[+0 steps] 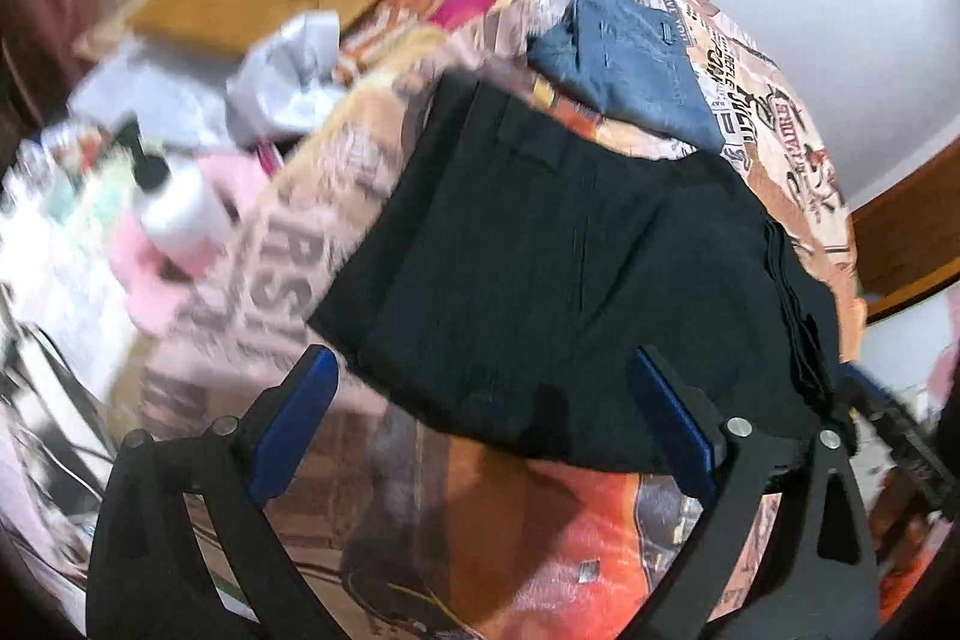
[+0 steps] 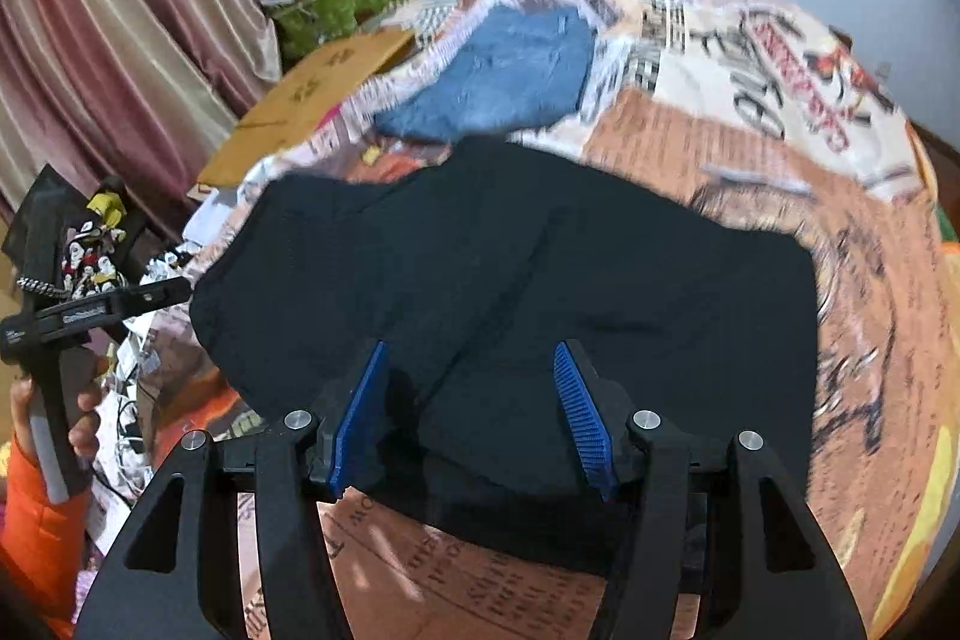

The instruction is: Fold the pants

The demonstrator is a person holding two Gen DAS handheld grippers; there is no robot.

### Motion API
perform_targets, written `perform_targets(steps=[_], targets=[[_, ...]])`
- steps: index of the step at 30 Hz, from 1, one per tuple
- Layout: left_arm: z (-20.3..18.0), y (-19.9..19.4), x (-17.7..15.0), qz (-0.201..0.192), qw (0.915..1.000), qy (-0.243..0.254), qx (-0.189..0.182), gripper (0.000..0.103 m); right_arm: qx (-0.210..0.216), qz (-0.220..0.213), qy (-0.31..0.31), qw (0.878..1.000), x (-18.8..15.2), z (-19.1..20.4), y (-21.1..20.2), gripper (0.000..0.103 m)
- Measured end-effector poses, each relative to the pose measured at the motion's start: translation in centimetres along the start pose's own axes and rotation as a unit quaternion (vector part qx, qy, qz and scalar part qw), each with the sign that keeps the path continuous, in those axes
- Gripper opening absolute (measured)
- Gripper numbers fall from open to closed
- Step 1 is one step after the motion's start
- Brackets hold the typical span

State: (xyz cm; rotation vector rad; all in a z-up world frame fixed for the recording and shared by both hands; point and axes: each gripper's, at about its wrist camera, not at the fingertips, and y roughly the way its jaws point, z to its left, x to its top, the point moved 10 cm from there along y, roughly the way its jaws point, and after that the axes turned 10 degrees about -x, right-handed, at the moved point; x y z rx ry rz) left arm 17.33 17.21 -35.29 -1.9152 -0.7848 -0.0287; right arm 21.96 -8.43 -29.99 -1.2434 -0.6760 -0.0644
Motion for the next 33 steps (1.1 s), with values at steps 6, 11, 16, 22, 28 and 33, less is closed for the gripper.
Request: perform_targets(steps=[6, 11, 16, 22, 28, 33], targets=[[0.9, 2.8, -3.0, 0.050, 0.9944, -0.064, -0.067, 0.098, 0.003, 0.007, 0.012, 1.000, -1.2, 0.2, 0.8, 0.057], [-0.2, 3.6, -3.2, 0.047, 0.9922, -0.069, -0.093, 0.098, 0.003, 0.010, 0.008, 1.000, -1.2, 0.5, 0.8, 0.059], [-0.5, 5.4, -1.9, 0.055, 0.9873, -0.094, -0.116, 0.099, 0.008, 0.007, 0.010, 1.000, -1.2, 0.5, 0.9, 0.060], [0.1, 6.9, 0.1, 0.059, 0.9724, -0.163, -0.156, 0.101, 0.013, 0.007, 0.013, 1.000, -1.1, 0.6, 1.0, 0.061], [1.5, 7.4, 0.8, 0.059, 0.9802, -0.164, -0.093, 0.040, 0.016, 0.008, 0.015, 1.000, -1.1, 0.5, 1.0, 0.062], [2.2, 6.5, 1.1, 0.038, 0.9790, -0.181, -0.086, 0.025, 0.019, 0.007, 0.023, 1.000, -1.1, 0.2, 0.8, 0.062]])
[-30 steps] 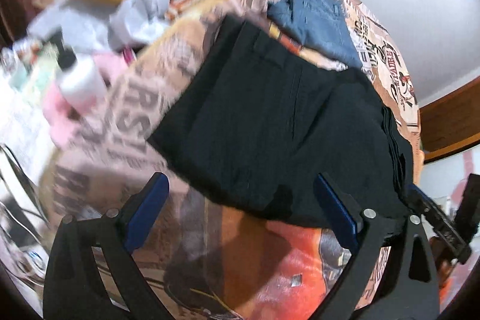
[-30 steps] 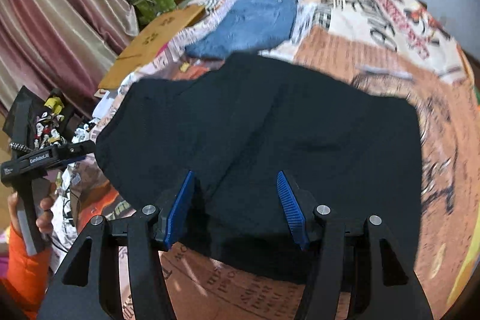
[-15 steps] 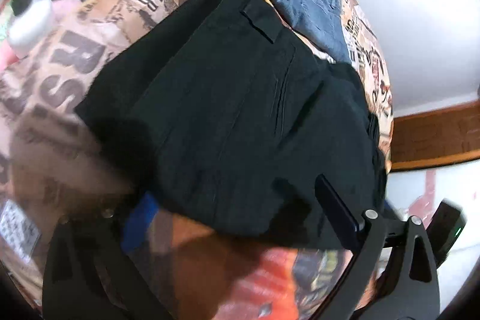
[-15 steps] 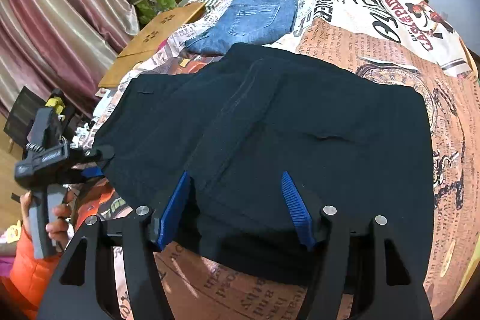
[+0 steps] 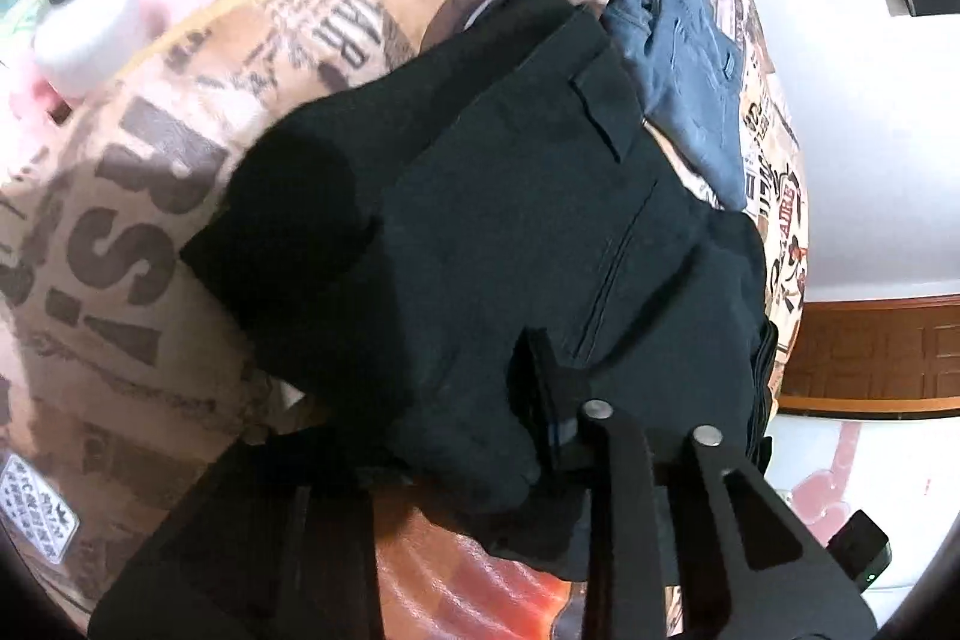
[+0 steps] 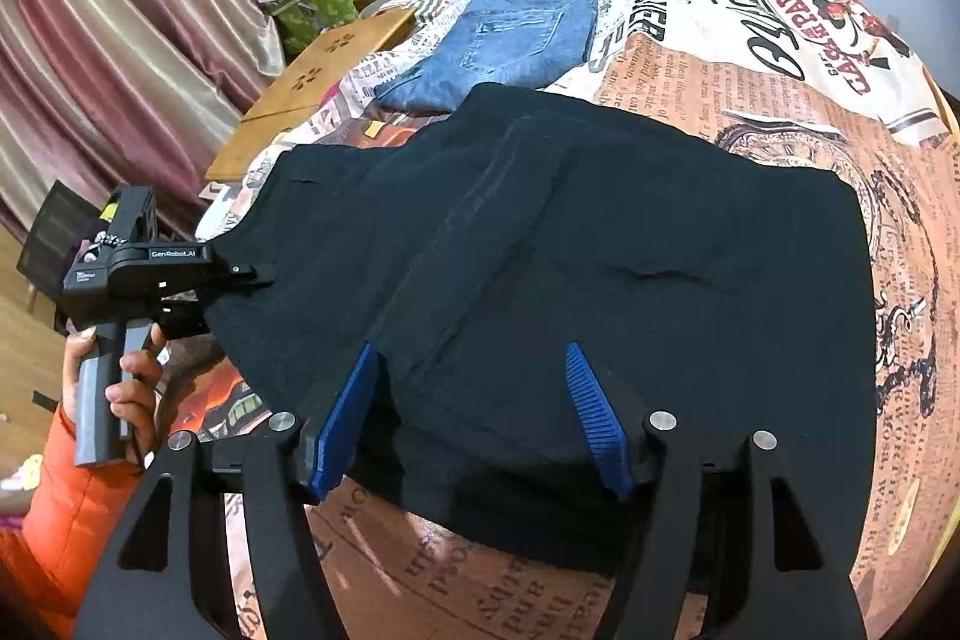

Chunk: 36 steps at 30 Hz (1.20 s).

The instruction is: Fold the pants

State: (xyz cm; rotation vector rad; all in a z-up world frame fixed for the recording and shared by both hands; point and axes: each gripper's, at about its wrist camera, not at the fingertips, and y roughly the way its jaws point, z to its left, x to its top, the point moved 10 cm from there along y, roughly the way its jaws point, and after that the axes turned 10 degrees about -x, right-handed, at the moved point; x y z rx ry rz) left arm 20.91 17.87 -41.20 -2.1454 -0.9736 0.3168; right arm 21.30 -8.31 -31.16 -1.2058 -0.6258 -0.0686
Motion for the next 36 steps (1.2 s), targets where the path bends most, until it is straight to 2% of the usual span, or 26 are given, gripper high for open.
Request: perform_targets(steps=[4, 9, 12, 16, 19, 23, 25, 27, 32, 36], targets=[[-2.5, -1.6, 0.2, -0.025, 0.9966, 0.069, 0.038, 0.018, -0.001, -0.003, 0.017, 1.000, 0.2, -0.9, -0.6, 0.062], [-8.4, -4.4, 1.0, -0.064, 0.9867, 0.147, 0.027, 0.017, -0.017, -0.026, 0.039, 0.999, 0.2, -3.5, -2.7, 0.062], [-13.2, -5.8, 1.1, -0.085, 0.9760, 0.200, 0.017, 0.017, -0.035, -0.042, 0.057, 0.997, 0.0, -5.7, -4.3, 0.062], [-19.3, -6.7, 0.2, -0.103, 0.9568, 0.272, 0.008, 0.017, -0.059, -0.057, 0.091, 0.992, -0.6, -9.3, -6.1, 0.062], [-23.4, -6.3, -0.9, -0.093, 0.9477, 0.305, -0.019, 0.017, -0.086, -0.057, 0.110, 0.989, -1.5, -12.3, -6.6, 0.062], [-28.7, -5.0, -3.0, -0.077, 0.9315, 0.352, -0.046, 0.017, -0.121, -0.028, 0.120, 0.985, -3.7, -15.1, -5.4, 0.062], [-30.8, -3.9, -4.3, -0.061, 0.9257, 0.368, -0.059, 0.017, -0.118, -0.006, 0.124, 0.985, -4.9, -15.7, -4.3, 0.062], [-32.8, -2.6, -5.8, -0.043, 0.9199, 0.384, -0.070, 0.017, -0.110, -0.012, 0.129, 0.985, -5.3, -15.7, -4.0, 0.062], [-36.8, 2.0, -10.2, 0.029, 0.9057, 0.411, -0.101, 0.017, -0.104, -0.017, 0.128, 0.986, -5.3, -15.6, -4.3, 0.063], [-37.8, 7.2, -15.4, 0.093, 0.8857, 0.445, -0.095, 0.017, -0.099, -0.022, 0.128, 0.987, -5.7, -15.4, -4.4, 0.063]])
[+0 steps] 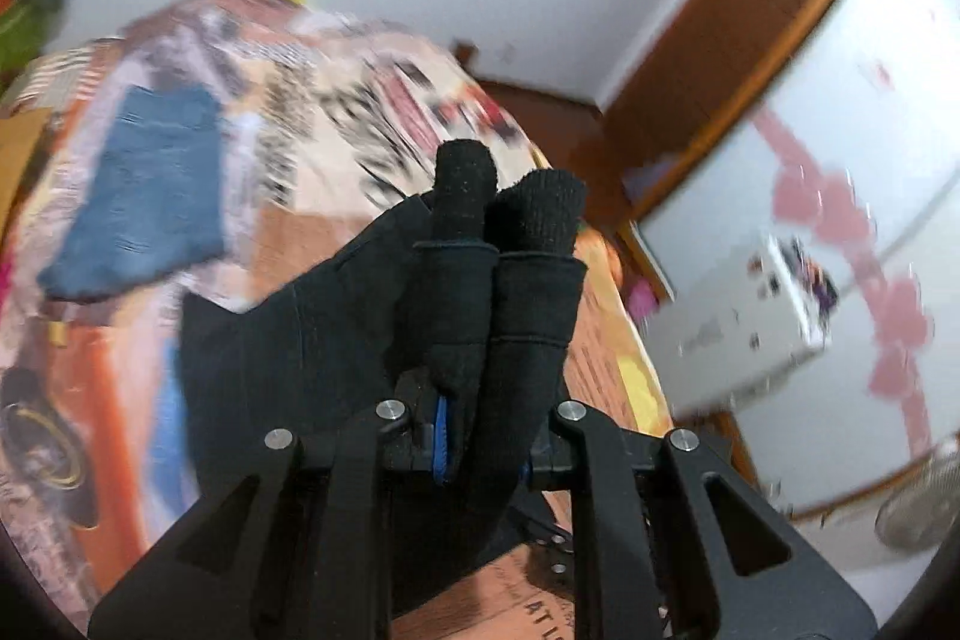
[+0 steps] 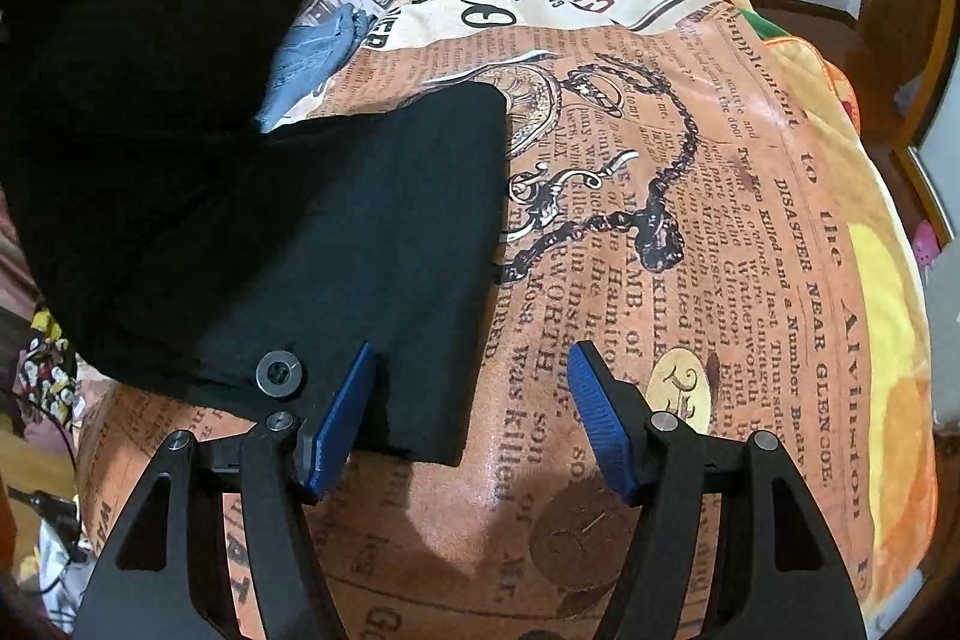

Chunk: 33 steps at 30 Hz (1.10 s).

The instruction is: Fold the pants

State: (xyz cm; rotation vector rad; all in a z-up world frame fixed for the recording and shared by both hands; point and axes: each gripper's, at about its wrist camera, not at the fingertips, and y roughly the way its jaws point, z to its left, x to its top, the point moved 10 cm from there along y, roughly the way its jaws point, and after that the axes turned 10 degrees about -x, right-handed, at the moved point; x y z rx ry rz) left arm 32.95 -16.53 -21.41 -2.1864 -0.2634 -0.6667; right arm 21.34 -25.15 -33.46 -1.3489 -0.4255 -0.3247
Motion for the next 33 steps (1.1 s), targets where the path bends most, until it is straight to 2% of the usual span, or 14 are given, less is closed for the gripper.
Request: perform_targets(steps=[4, 7, 10, 12, 14, 16, 17, 21, 23, 27, 30, 33], targets=[[-1.4, 6.0, -5.2, 0.087, 0.9959, 0.024, 0.000, 0.017, 0.008, 0.001, 0.007, 1.000, -0.4, -0.2, -0.2, 0.063], [-1.1, 8.8, -8.7, 0.133, 0.9902, 0.040, 0.012, 0.017, 0.012, 0.001, 0.010, 1.000, -0.6, -0.3, -0.4, 0.063], [-0.9, 9.5, -10.6, 0.150, 0.9875, 0.046, 0.019, 0.017, 0.014, 0.001, 0.012, 1.000, -0.9, -0.4, -0.6, 0.063], [-1.0, 9.2, -10.6, 0.150, 0.9875, 0.045, 0.016, 0.017, 0.013, 0.002, 0.012, 1.000, -1.0, -0.5, -0.8, 0.063], [-1.5, 8.5, -10.5, 0.149, 0.9877, 0.045, 0.008, 0.024, 0.010, 0.001, 0.013, 1.000, -1.2, -0.5, -1.1, 0.063], [-2.3, 7.7, -10.5, 0.155, 0.9867, 0.049, -0.006, 0.049, 0.008, 0.002, 0.014, 1.000, -1.3, -0.5, -1.2, 0.063], [-2.7, 7.2, -10.2, 0.149, 0.9873, 0.055, -0.010, 0.056, 0.008, 0.002, 0.015, 1.000, -1.3, -0.5, -1.3, 0.063], [-3.3, 4.5, -7.7, 0.099, 0.9909, 0.090, 0.012, 0.065, 0.005, 0.004, 0.014, 1.000, -1.7, -0.4, -1.8, 0.063], [-2.5, 3.5, -6.0, 0.076, 0.9928, 0.087, 0.030, 0.071, -0.001, 0.005, 0.011, 1.000, -1.7, -0.4, -1.7, 0.063], [1.8, 1.9, -1.7, 0.032, 0.9924, 0.071, 0.096, 0.080, -0.004, 0.002, 0.007, 1.000, -1.7, -0.2, -2.0, 0.063], [6.0, 2.4, 0.7, 0.042, 0.9880, 0.061, 0.136, 0.080, -0.006, 0.001, 0.005, 1.000, -1.6, -0.1, -2.2, 0.063], [10.6, 4.1, 2.3, 0.073, 0.9761, 0.063, 0.194, 0.080, -0.005, 0.001, 0.005, 1.000, -1.7, -0.1, -2.2, 0.063]])
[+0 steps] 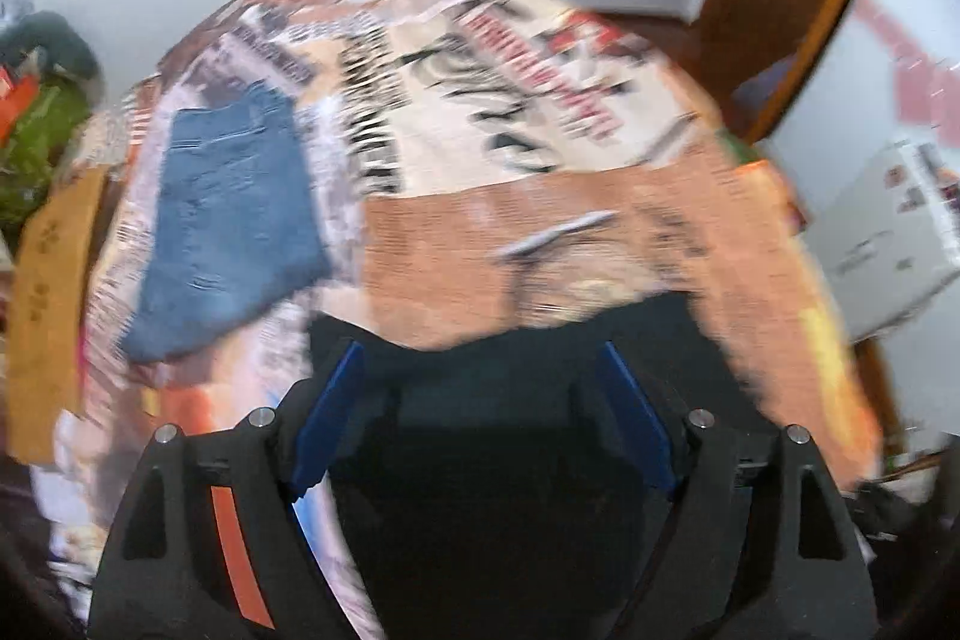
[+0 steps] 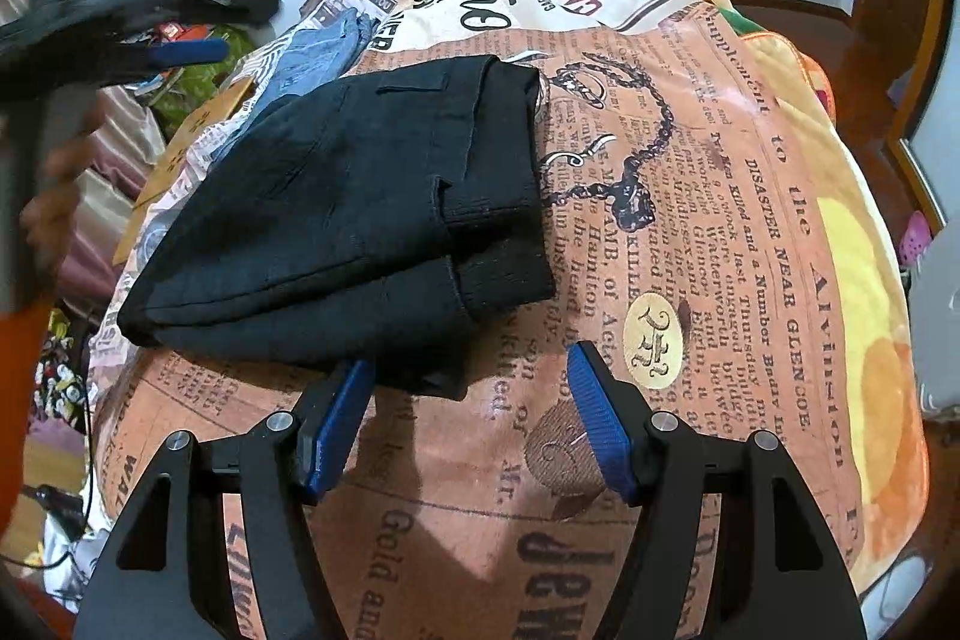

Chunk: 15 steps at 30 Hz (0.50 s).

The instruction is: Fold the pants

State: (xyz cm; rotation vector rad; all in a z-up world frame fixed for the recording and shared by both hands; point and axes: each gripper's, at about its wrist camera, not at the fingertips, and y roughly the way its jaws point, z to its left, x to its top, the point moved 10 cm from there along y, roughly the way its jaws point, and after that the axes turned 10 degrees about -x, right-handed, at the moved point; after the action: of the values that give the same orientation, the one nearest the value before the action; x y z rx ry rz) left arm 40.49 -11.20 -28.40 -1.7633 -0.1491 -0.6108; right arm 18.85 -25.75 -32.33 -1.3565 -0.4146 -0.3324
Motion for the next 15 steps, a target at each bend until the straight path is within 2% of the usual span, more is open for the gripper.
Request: perform_targets(steps=[3, 7, 9, 10, 11, 12, 15], targets=[[3.4, 3.2, 0.6, 0.031, 0.9979, 0.007, 0.057, 0.080, -0.003, 0.003, 0.003, 1.000, -0.1, -0.2, 0.1, 0.063], [6.8, 7.9, 0.1, 0.082, 0.9926, -0.003, 0.090, 0.080, -0.006, 0.004, 0.012, 1.000, -0.1, -0.7, 0.1, 0.063], [8.5, 10.4, -1.4, 0.122, 0.9869, -0.007, 0.105, 0.081, -0.008, 0.004, 0.016, 1.000, -0.1, -1.1, 0.1, 0.063], [9.0, 11.3, -2.2, 0.132, 0.9858, -0.006, 0.104, 0.085, -0.008, 0.005, 0.017, 1.000, -0.2, -1.2, 0.1, 0.063], [9.3, 11.2, -2.3, 0.123, 0.9872, -0.011, 0.101, 0.093, -0.009, 0.008, 0.019, 1.000, -0.3, -1.4, 0.2, 0.063], [9.8, 10.9, -2.5, 0.109, 0.9887, -0.022, 0.101, 0.095, -0.010, 0.010, 0.021, 1.000, -0.4, -1.6, 0.3, 0.063], [10.5, 10.3, -4.2, 0.116, 0.9897, -0.047, 0.069, 0.096, -0.011, 0.009, 0.025, 1.000, -0.4, -1.9, 0.1, 0.063]])
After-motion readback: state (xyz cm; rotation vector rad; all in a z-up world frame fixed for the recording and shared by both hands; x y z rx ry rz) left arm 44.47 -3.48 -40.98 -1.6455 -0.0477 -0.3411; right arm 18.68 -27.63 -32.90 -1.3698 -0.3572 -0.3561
